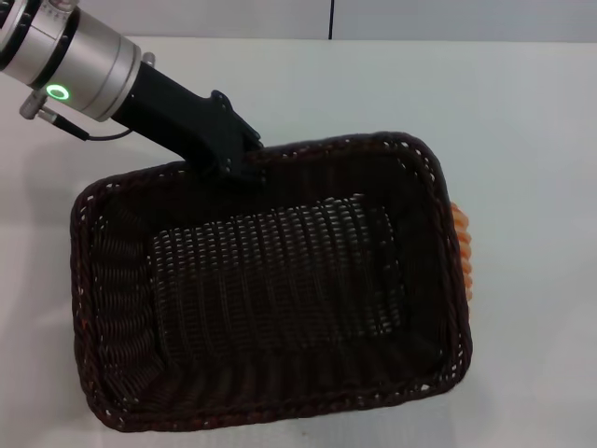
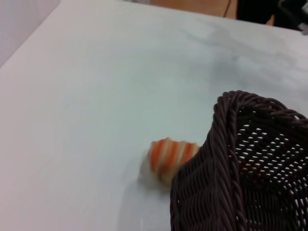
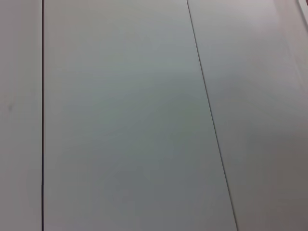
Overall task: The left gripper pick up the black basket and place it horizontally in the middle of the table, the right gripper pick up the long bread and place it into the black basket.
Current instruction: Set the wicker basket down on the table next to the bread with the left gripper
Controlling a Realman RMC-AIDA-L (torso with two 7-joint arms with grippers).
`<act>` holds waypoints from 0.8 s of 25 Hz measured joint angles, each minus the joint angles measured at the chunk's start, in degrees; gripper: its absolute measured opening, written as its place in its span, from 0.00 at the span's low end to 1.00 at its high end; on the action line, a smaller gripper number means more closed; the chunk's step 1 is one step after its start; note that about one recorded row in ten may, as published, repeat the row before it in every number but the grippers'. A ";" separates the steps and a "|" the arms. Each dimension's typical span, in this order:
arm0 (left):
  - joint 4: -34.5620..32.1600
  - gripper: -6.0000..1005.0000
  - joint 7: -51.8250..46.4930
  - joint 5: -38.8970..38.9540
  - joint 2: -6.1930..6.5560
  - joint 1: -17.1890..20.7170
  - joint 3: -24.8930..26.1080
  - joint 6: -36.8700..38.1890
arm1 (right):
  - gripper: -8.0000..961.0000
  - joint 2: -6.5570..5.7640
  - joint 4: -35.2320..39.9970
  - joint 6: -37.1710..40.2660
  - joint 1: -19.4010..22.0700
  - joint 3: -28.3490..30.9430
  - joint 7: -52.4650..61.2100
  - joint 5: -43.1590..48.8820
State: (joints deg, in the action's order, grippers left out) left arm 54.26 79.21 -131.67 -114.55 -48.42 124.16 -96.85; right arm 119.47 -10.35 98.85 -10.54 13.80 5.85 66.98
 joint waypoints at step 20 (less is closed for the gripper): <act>-0.08 0.21 0.48 -0.38 -3.99 -0.53 -14.61 3.35 | 0.80 0.02 -0.02 0.92 0.28 -0.09 0.13 0.00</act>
State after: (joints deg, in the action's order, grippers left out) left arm 54.17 79.69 -132.06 -118.54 -48.94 109.55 -93.49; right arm 119.49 -10.37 99.76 -10.27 13.71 5.98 66.98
